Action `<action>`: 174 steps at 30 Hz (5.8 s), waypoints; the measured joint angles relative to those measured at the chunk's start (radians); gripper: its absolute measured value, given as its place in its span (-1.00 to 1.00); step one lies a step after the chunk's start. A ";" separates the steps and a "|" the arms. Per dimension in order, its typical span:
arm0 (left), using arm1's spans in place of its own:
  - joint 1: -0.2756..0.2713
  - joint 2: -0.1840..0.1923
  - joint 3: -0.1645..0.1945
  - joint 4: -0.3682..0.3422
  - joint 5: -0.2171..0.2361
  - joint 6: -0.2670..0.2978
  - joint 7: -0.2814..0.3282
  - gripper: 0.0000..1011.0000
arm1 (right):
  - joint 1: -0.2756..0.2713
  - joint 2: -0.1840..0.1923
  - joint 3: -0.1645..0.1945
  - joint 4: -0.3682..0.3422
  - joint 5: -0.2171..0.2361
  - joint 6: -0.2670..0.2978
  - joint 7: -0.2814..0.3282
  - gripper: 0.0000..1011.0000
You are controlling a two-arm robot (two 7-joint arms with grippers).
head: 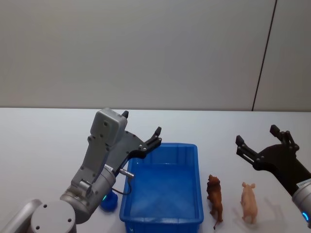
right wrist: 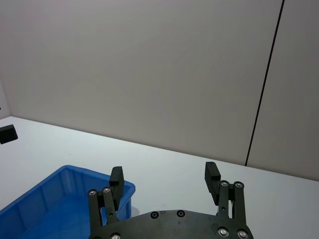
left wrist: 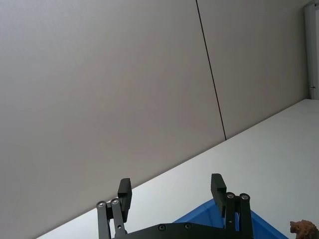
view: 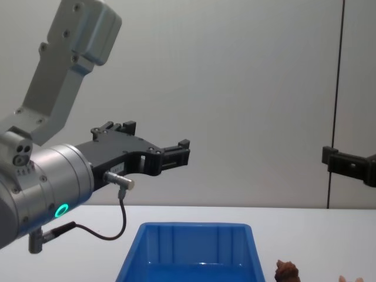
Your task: Pick up the two dolls from the table and place them into the box.
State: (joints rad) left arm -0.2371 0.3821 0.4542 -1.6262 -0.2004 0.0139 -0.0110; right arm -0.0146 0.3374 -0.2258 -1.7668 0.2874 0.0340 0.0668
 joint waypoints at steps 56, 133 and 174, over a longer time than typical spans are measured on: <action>0.000 0.000 0.000 0.000 0.000 0.000 0.000 0.98 | -0.016 -0.102 -0.041 0.126 -0.093 0.230 -0.188 0.98; 0.000 0.000 0.000 0.000 0.000 0.000 0.000 0.98 | -0.028 -0.122 -0.030 0.083 -0.139 0.096 -0.034 -0.25; 0.000 0.000 0.000 0.000 0.000 0.000 0.000 0.98 | 0.228 -0.302 -0.128 0.355 -0.169 0.177 0.311 0.77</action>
State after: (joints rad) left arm -0.2371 0.3821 0.4542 -1.6262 -0.2004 0.0138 -0.0109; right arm 0.2139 0.0358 -0.3541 -1.4118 0.1184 0.2109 0.3781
